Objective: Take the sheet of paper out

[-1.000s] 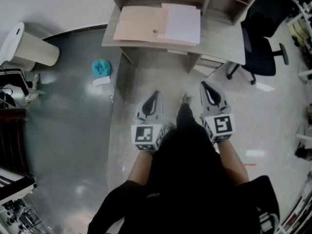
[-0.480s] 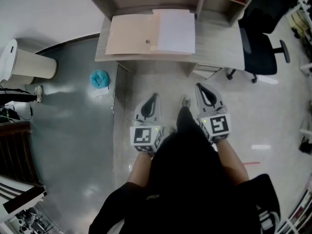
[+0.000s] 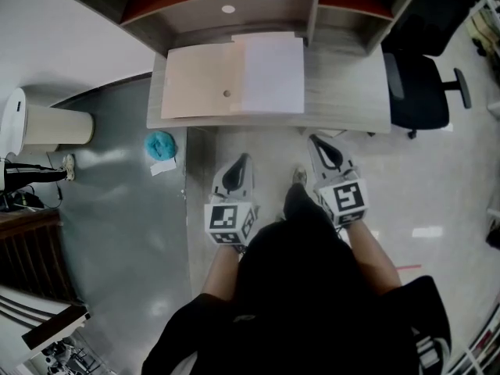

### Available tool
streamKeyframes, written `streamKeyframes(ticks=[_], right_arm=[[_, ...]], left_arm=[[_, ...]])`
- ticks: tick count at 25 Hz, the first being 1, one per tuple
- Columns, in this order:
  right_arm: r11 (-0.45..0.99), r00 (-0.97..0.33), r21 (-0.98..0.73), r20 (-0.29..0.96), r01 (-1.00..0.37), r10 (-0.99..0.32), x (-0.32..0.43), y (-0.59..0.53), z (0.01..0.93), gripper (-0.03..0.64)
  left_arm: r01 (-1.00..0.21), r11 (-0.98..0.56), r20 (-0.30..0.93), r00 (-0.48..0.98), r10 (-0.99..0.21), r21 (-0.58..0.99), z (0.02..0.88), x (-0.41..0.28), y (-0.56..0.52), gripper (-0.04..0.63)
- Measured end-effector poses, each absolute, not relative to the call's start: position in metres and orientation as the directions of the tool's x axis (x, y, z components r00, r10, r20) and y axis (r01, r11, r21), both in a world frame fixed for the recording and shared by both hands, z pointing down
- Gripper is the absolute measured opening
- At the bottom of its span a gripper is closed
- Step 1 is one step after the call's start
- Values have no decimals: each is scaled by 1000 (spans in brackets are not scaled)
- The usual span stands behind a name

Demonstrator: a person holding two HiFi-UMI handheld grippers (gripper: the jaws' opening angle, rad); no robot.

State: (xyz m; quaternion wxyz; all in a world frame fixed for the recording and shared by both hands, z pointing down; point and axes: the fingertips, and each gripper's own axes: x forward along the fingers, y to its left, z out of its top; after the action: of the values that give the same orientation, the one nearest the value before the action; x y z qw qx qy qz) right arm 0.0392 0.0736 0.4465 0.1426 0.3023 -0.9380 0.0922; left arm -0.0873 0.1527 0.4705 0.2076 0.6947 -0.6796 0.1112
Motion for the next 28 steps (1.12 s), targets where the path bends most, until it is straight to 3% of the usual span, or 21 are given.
streamKeyframes(ticks=[13, 28], right_arm=[[855, -806, -119, 419, -505, -418, 43, 17, 491, 17], [788, -743, -185, 508, -587, -435, 31, -33, 526, 17]], left_arm=[[-976, 37, 508, 78, -858, 213, 493, -91, 78, 48], [-951, -27, 520, 192, -832, 309, 520, -129, 8, 49]])
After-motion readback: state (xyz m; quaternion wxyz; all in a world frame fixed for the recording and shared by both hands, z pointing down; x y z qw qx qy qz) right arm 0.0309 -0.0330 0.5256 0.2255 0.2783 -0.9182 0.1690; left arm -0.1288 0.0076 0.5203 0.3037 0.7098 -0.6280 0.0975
